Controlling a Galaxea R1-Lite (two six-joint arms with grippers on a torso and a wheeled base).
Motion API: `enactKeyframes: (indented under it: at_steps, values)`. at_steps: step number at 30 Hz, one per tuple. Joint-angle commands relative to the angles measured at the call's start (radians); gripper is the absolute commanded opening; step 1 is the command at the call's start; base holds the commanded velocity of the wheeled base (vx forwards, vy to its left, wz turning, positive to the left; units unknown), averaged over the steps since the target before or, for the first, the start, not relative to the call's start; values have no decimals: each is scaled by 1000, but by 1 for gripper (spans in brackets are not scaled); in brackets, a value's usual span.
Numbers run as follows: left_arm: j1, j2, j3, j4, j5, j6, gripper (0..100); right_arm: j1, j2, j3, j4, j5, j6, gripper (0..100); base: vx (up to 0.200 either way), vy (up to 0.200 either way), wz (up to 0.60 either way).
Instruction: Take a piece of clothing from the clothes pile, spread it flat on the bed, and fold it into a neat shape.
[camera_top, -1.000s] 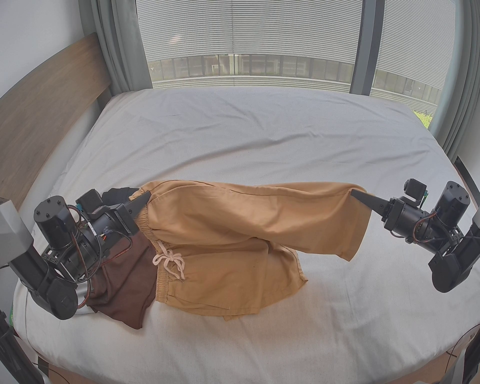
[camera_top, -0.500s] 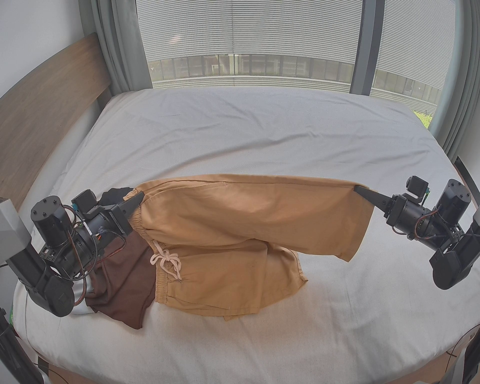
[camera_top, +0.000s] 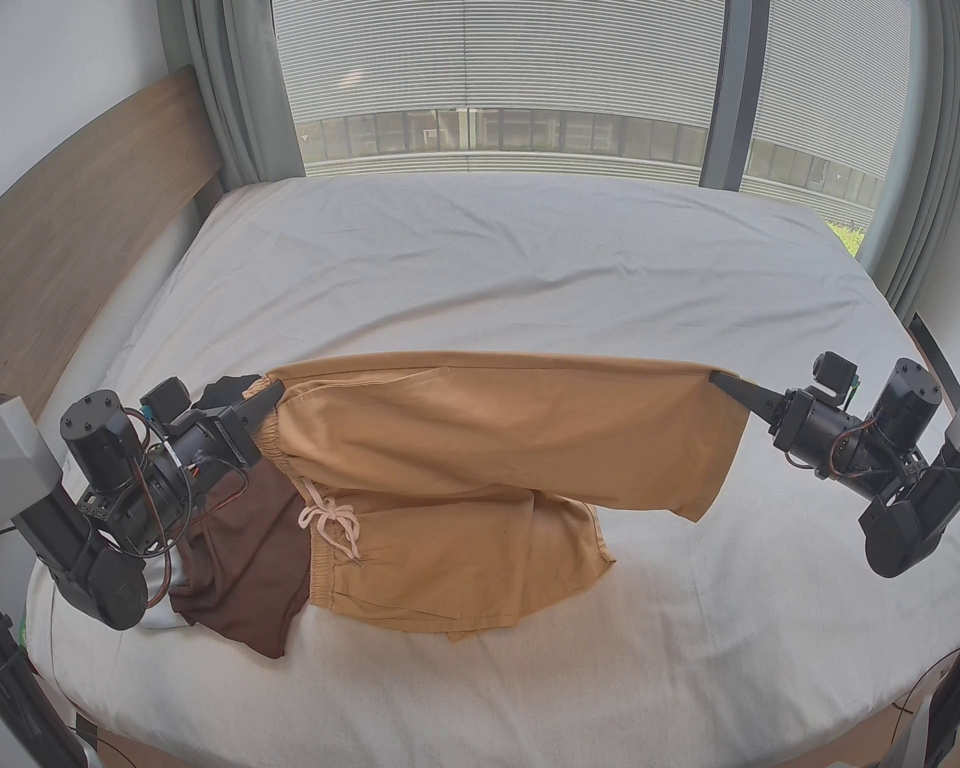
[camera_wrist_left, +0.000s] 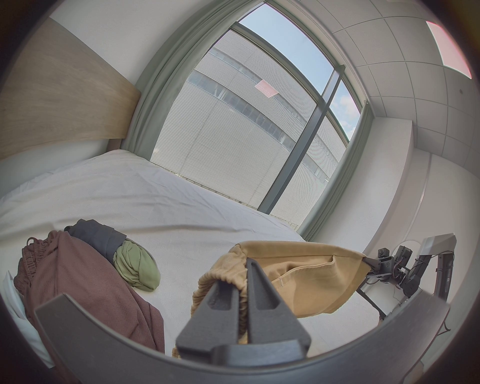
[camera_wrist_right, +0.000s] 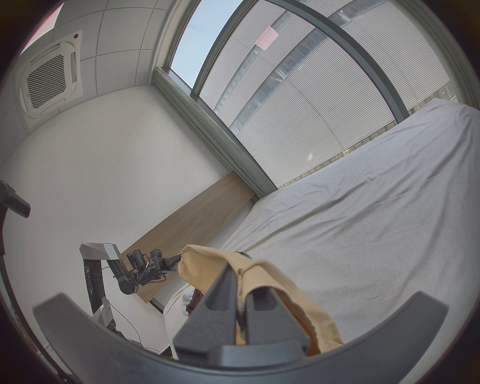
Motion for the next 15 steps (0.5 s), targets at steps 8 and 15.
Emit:
enactKeyframes:
  at_steps: [8,15]
  values:
    - [5,5,-1,0,1,0,0,-13,15,-5,-1,0,0,0,0,0,0]
    - [5,6,-2,0,1,0,0,-19,21,-9,-1,2,0,0,0,0,0]
